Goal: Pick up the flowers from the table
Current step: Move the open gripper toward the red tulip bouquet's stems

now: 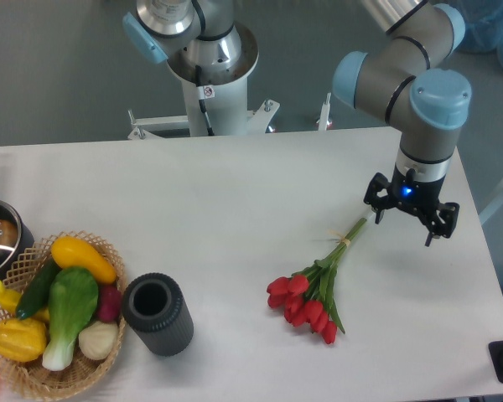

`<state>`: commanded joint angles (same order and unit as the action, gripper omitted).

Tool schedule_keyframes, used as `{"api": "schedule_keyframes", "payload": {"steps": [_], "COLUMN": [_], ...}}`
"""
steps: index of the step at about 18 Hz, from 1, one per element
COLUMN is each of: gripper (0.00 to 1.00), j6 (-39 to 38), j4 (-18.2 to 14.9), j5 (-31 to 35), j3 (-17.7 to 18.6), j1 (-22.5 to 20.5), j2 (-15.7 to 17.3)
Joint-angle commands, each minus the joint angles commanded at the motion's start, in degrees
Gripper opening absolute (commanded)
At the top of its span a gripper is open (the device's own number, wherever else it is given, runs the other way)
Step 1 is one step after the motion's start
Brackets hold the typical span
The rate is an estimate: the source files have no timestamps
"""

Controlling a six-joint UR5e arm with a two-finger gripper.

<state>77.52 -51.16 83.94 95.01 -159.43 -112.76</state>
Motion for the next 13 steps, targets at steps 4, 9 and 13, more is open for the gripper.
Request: {"api": "schedule_keyframes", "payload": {"steps": [4, 9, 13], "gripper": [1.00, 1.00, 1.00], "j6": [0.35, 0.17, -1.49], "j4": [0.36, -0.26, -0.96], "j5": [-0.18, 0.52, 6.47], "j3": [2.37, 2.73, 2.56], "j1": [-0.27, 1.92, 6.92], "j2": [0.00, 0.18, -0.44]}}
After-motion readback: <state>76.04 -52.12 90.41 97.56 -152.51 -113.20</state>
